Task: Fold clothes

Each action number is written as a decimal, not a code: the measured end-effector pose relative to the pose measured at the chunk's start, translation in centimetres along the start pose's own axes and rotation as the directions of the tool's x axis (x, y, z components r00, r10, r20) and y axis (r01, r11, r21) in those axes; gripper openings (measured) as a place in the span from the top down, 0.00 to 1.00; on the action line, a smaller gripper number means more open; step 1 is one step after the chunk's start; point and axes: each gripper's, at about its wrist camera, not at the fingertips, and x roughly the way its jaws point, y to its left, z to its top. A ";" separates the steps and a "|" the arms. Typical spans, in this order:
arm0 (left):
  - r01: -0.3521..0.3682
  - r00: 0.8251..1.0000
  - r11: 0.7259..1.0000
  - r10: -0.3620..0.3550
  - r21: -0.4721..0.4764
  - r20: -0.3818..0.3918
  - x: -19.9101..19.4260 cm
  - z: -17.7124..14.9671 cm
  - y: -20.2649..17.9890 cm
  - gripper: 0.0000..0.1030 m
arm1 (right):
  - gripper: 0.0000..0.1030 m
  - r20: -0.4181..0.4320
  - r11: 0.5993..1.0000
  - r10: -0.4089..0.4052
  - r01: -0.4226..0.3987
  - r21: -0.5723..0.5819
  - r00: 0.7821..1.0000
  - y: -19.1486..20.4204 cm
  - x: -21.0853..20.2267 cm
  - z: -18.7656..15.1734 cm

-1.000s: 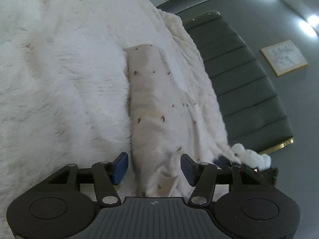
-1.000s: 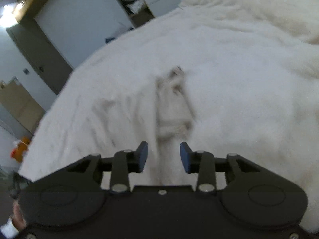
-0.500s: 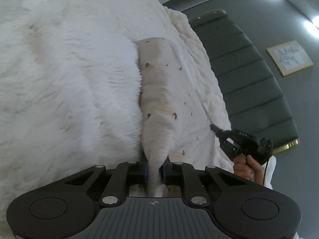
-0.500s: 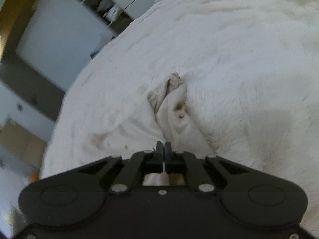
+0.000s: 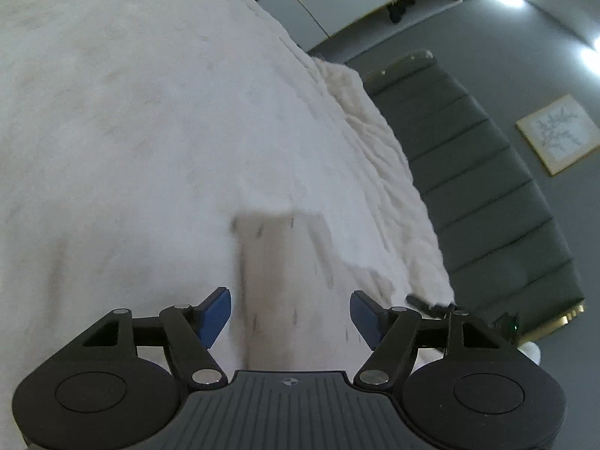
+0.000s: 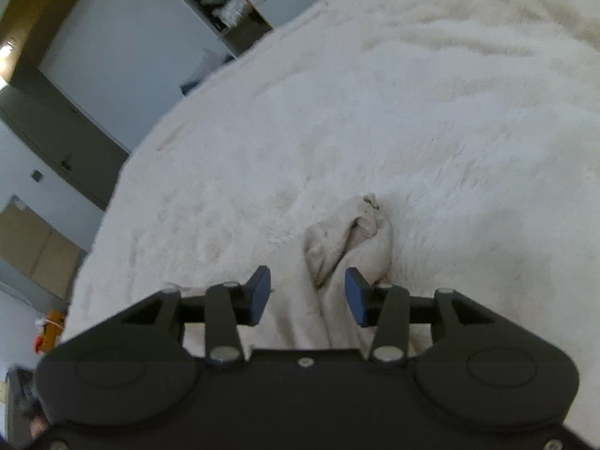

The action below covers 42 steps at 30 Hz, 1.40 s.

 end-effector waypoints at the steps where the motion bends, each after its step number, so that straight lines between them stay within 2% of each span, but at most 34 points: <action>1: 0.010 0.999 1.000 -0.010 -0.016 -0.031 1.7 1.1 0.5 0.37 | 0.64 -0.010 1.000 0.001 -0.001 0.008 1.000 -0.1 0.6 0.0; 2: 0.015 0.997 0.999 -0.018 -0.041 -0.075 3.8 2.1 1.2 0.37 | 0.70 -0.019 1.000 0.008 -0.008 0.015 1.000 -0.1 1.1 0.0; 3: 0.012 0.996 0.999 -0.016 -0.049 -0.090 4.6 2.4 1.5 0.38 | 0.82 -0.023 1.000 0.011 -0.011 0.019 1.000 0.0 1.3 0.0; 4: 0.004 0.994 0.999 -0.010 -0.055 -0.111 6.0 2.8 2.0 0.40 | 0.89 -0.024 1.000 0.013 -0.012 0.020 1.000 0.1 1.5 0.0; 5: 0.024 0.990 0.998 -0.032 -0.062 -0.140 7.5 3.0 2.6 0.49 | 0.92 -0.025 1.000 0.014 -0.013 0.022 1.000 0.2 1.6 0.0; 6: 0.048 0.985 0.995 -0.061 -0.084 -0.161 8.5 3.1 3.2 0.58 | 0.94 -0.027 1.000 0.018 -0.018 0.019 0.999 0.3 1.6 0.1; 7: 0.063 0.982 0.992 -0.082 -0.114 -0.170 9.1 3.1 3.6 0.79 | 0.94 -0.030 1.000 0.023 -0.023 -0.002 0.999 0.7 1.3 0.2; 8: 0.068 0.982 0.990 -0.088 -0.125 -0.168 9.3 3.2 3.8 0.88 | 0.95 -0.036 0.999 0.018 -0.019 -0.026 0.999 1.1 1.0 0.4; 9: 0.071 0.982 0.989 -0.093 -0.131 -0.164 9.4 3.3 3.8 0.90 | 0.97 -0.038 0.999 0.008 -0.009 -0.039 0.999 1.3 0.9 0.5; 11: 0.076 0.991 0.990 -0.088 -0.117 -0.100 7.6 3.8 3.7 0.92 | 1.00 0.017 0.998 -0.026 0.027 -0.055 1.000 1.5 -0.5 1.1; 13: 0.082 0.996 0.989 -0.086 -0.127 -0.026 5.2 4.4 3.9 0.93 | 1.00 0.039 0.998 -0.041 0.042 -0.035 0.998 1.4 -1.3 1.1; 17: -0.009 1.000 0.997 0.008 -0.074 -0.013 3.3 3.9 3.6 0.91 | 0.98 0.036 0.979 -0.161 0.164 -0.121 0.986 3.0 -0.3 -0.3; 19: -0.041 0.999 0.995 0.040 -0.089 -0.010 2.4 3.7 3.8 0.89 | 0.94 0.039 0.985 -0.133 0.137 -0.109 0.990 3.4 -0.9 -0.6; 20: -0.055 0.999 0.994 0.054 -0.099 -0.007 2.0 3.6 3.8 0.85 | 0.88 0.045 0.988 -0.107 0.111 -0.105 0.993 3.8 -1.4 -0.8; 21: -0.068 0.998 0.992 0.068 -0.109 -0.004 1.5 3.5 3.9 0.79 | 0.76 0.048 0.990 -0.084 0.089 -0.108 0.995 4.2 -1.8 -0.8; 22: -0.071 0.997 0.990 0.073 -0.121 0.007 0.7 3.6 4.1 0.69 | 0.67 0.044 0.989 -0.066 0.071 -0.126 0.997 4.7 -2.4 -1.2; 23: -0.072 0.997 0.988 0.075 -0.134 0.021 -0.2 3.7 4.3 0.60 | 0.52 0.035 0.987 -0.051 0.056 -0.151 0.998 5.2 -3.0 -1.8; 24: -0.073 0.997 0.988 0.077 -0.138 0.020 -0.7 3.6 4.5 0.56 | 0.49 0.021 0.983 -0.046 0.049 -0.179 0.999 5.6 -3.4 -2.5; 26: -0.069 0.998 0.987 0.070 -0.147 -0.001 -1.4 3.6 4.8 0.53 | 0.50 -0.004 0.970 -0.079 0.076 -0.232 0.997 6.4 -3.8 -4.2; 28: -0.046 0.999 0.989 0.043 -0.141 -0.030 -1.1 3.6 4.8 0.52 | 0.51 0.010 0.955 -0.077 0.077 -0.287 0.997 8.3 -4.8 -6.6; 32: -0.023 0.996 0.997 0.016 -0.071 -0.087 -0.3 3.1 3.4 0.46 | 0.51 0.001 0.916 0.054 -0.049 -0.398 0.999 14.4 -6.0 -11.8; 34: -0.023 0.994 0.998 0.018 -0.050 -0.108 0.0 2.7 3.1 0.46 | 0.51 -0.015 0.883 0.083 -0.081 -0.463 0.996 17.8 -6.1 -15.1; 35: -0.019 0.992 0.999 0.013 -0.040 -0.127 0.3 2.4 2.9 0.46 | 0.57 -0.034 0.862 0.075 -0.082 -0.500 0.997 19.1 -5.9 -16.5; 36: -0.014 0.991 0.999 0.009 -0.035 -0.136 0.5 2.4 2.8 0.47 | 0.69 -0.053 0.837 0.059 -0.079 -0.541 0.997 20.4 -5.6 -17.9; 37: -0.010 0.989 1.000 0.006 -0.024 -0.145 0.6 2.2 2.6 0.47 | 0.76 -0.097 0.805 0.021 -0.074 -0.588 0.995 21.5 -4.9 -19.8; 38: -0.005 0.988 1.000 0.003 -0.012 -0.154 0.6 2.0 2.4 0.47 | 0.97 -0.151 0.767 -0.033 -0.072 -0.637 0.988 22.5 -4.0 -22.1; 40: 0.000 0.985 1.000 0.002 0.013 -0.170 0.5 1.8 2.0 0.47 | 1.00 -0.263 0.707 -0.126 -0.099 -0.700 0.957 22.8 -3.0 -26.0; 42: -0.003 0.984 0.999 0.010 0.040 -0.180 0.2 1.8 1.7 0.47 | 1.00 -0.304 0.678 -0.172 -0.111 -0.727 0.937 22.3 -3.6 -28.2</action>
